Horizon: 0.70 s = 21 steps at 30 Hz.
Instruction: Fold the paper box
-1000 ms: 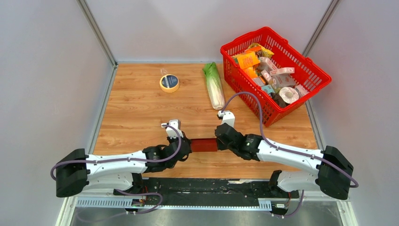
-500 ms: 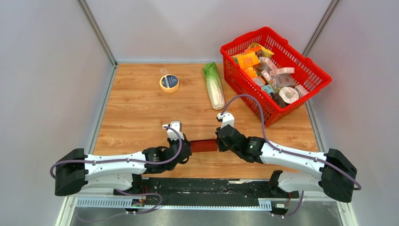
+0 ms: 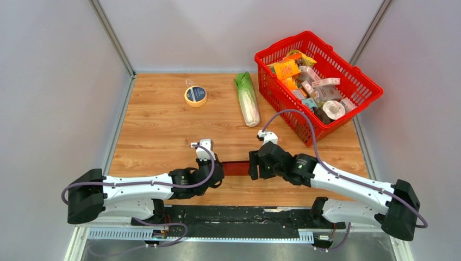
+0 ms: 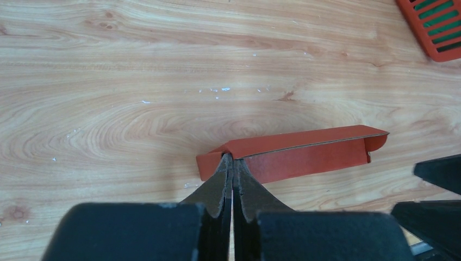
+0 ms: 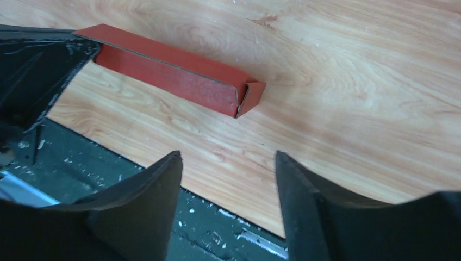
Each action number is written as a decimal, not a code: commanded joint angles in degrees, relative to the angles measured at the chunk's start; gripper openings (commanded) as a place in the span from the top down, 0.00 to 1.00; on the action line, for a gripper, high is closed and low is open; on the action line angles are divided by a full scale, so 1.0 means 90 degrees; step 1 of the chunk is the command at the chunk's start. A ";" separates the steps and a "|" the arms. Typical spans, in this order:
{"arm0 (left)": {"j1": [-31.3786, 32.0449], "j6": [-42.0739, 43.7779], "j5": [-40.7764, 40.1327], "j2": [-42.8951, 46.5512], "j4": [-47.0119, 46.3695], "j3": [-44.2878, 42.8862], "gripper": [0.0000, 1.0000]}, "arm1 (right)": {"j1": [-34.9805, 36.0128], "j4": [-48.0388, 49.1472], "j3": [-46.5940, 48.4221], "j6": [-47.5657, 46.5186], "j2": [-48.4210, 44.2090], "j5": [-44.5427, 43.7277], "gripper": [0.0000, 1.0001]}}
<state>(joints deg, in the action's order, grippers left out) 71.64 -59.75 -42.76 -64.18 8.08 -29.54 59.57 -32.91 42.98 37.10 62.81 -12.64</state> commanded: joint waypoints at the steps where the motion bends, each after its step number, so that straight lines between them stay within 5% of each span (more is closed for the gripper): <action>1: 0.0068 -0.0090 0.0748 -0.0340 0.1173 0.0216 1.00 | -0.0358 -0.0709 0.0546 0.0701 -0.0435 0.0514 0.30; 4: 0.0078 -0.0080 0.0709 -0.0252 0.1270 0.0177 1.00 | -0.0924 -0.0612 0.0624 0.0887 -0.0319 0.1225 0.23; 10: 0.0097 -0.0256 0.0591 -0.0115 0.1515 0.0157 1.00 | -0.2234 0.0166 0.0235 0.3052 0.0179 0.3793 0.18; 18: 0.0116 -0.0382 0.0513 -0.0349 0.1787 -0.0135 1.00 | -0.2215 0.1702 -0.0244 0.4500 0.0725 0.4080 0.07; 21: 0.0136 -0.0549 0.0435 -0.0359 0.1905 -0.0155 1.00 | -0.2195 0.1985 -0.0390 0.4812 0.0902 0.4168 0.09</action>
<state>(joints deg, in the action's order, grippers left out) 71.99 -62.89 -42.98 -65.23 13.15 -32.38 39.35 -23.38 41.06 72.42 68.99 20.86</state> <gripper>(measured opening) 0.006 0.929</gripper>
